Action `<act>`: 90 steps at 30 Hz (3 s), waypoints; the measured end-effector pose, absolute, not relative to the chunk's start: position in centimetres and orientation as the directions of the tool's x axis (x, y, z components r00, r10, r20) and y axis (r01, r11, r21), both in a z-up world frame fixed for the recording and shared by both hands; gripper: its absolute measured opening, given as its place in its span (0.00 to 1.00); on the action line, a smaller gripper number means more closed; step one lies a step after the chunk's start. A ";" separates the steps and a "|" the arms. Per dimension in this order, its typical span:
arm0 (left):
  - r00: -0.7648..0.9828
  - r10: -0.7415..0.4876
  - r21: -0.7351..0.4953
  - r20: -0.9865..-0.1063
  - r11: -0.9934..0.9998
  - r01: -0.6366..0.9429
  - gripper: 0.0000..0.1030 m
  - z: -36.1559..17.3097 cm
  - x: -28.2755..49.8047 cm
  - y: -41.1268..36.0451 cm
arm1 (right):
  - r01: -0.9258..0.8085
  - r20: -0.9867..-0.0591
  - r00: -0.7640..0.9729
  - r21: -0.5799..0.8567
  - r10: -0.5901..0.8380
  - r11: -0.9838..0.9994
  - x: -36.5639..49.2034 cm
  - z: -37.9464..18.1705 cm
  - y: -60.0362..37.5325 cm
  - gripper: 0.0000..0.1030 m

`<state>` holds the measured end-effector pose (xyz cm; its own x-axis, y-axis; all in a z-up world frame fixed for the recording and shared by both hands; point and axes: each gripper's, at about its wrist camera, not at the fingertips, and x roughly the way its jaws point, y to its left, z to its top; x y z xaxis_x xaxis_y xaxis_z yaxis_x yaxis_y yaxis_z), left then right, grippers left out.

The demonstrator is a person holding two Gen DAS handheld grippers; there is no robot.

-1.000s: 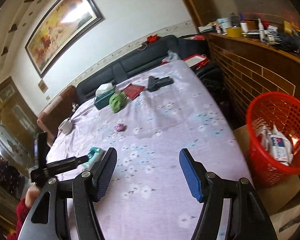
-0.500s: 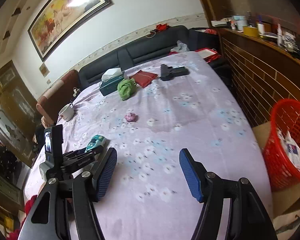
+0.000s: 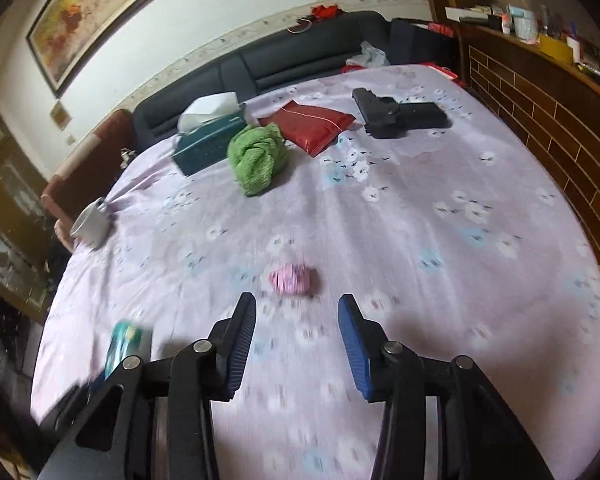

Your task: Collect trash

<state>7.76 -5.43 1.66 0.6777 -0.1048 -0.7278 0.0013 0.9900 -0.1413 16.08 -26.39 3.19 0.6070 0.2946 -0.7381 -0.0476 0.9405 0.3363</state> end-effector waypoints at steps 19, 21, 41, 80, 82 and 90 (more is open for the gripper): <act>0.670 -0.098 -0.120 -0.736 0.993 0.013 0.35 1.3 8.0 -5.9 | -0.127 -0.745 0.606 0.255 0.279 0.958 17.3 0.9 -22.6 0.25; 0.675 -0.095 -0.113 -0.732 0.993 0.016 0.35 1.4 8.0 -6.0 | -0.143 -0.720 0.628 0.267 0.297 0.953 15.3 1.7 -23.0 0.25; 0.690 -0.068 -0.060 -0.721 0.998 0.036 0.35 1.5 7.7 -7.0 | -0.199 -0.606 0.746 0.193 0.277 0.961 8.1 2.4 -23.7 0.25; 0.729 -0.199 -0.017 -0.655 0.968 0.249 0.35 4.3 3.2 -13.3 | -0.105 -0.550 0.791 0.312 0.269 0.944 0.7 5.8 -30.2 0.25; 0.704 -0.247 -0.046 -0.666 0.956 0.291 0.35 5.0 2.4 -14.9 | -0.081 -0.545 0.801 0.314 0.250 0.946 -0.7 6.4 -32.3 0.25; 0.619 -0.434 -0.074 -0.655 0.851 0.519 0.36 9.6 -1.3 -25.0 | 0.103 -0.500 0.856 0.409 0.128 0.907 -7.2 8.3 -45.2 0.26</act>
<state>-1.32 -25.00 9.64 0.6187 -0.4340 -0.6548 0.5193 0.8514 -0.0737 -7.17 -45.20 8.26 0.8564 0.1284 -0.5001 0.1029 0.9067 0.4090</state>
